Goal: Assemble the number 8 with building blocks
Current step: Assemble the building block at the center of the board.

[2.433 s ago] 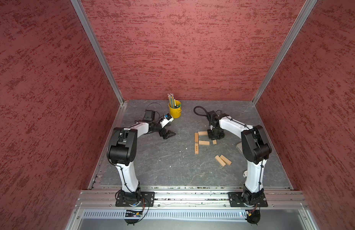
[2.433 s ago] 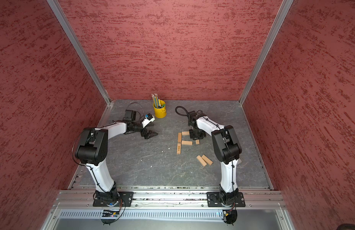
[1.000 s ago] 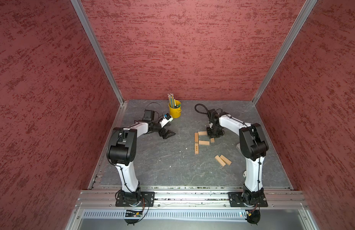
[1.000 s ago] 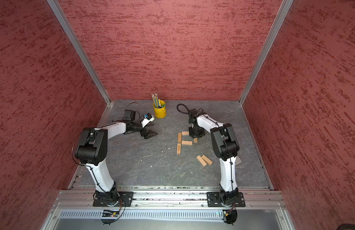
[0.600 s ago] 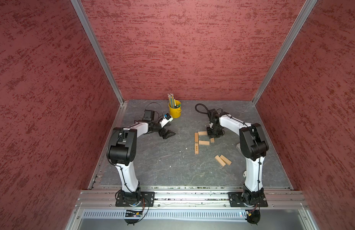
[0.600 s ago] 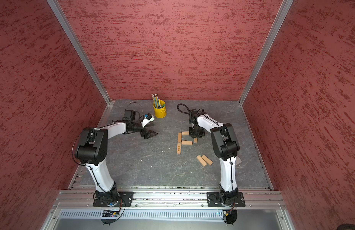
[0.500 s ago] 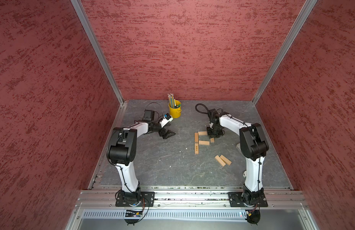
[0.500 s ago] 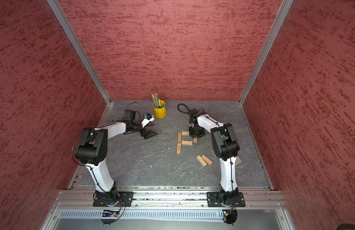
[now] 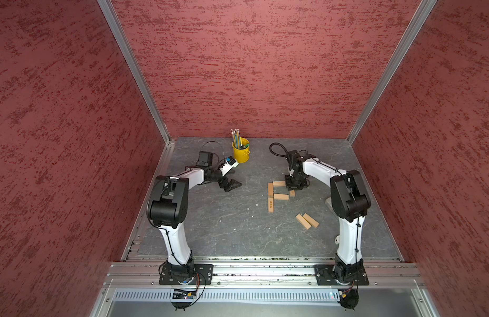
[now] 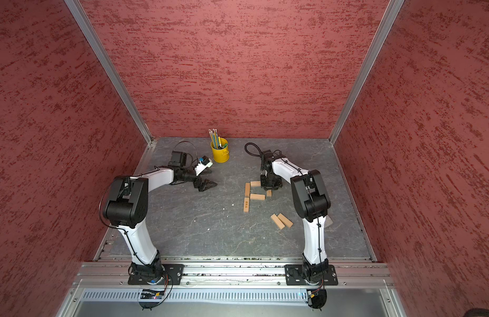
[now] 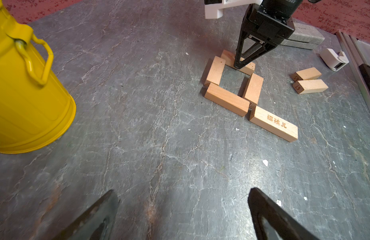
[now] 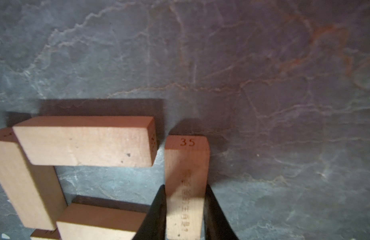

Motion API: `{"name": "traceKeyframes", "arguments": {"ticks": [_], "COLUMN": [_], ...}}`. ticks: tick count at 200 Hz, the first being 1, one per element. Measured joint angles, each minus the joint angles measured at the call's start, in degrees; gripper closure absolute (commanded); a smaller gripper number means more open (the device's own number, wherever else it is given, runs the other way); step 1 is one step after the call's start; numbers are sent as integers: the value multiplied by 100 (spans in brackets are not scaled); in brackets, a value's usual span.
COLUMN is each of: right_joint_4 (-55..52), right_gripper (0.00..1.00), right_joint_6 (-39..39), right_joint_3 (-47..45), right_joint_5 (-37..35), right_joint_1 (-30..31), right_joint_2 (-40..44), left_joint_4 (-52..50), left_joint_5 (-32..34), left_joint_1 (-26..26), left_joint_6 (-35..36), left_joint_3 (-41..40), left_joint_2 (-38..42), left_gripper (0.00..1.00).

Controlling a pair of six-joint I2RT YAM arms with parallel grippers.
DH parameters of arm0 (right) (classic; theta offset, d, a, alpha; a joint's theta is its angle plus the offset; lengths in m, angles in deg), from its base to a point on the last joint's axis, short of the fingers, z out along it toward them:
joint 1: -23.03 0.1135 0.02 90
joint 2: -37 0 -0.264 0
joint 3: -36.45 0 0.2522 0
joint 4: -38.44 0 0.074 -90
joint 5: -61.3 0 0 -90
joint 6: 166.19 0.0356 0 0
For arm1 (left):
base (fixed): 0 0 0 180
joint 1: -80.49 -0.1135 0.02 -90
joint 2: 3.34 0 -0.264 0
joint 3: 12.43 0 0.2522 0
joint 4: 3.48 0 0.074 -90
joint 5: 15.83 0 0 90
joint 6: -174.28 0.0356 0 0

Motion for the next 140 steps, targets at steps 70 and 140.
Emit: {"name": "traceKeyframes", "arguments": {"ticks": [70, 140], "right_joint_4": [13, 188], "right_gripper": [100, 100], "right_joint_6": [0, 114], "right_joint_3": [-11, -140], "right_joint_5": [-57, 59], "right_joint_1": [35, 111], "right_joint_2": [4, 83], "left_joint_4": [33, 39], "left_joint_5": [2, 2], "left_joint_1": [2, 0], "left_joint_6": [0, -2], "left_joint_3": [0, 0], "left_joint_2": [0, 0], "left_gripper": [0, 1]}}
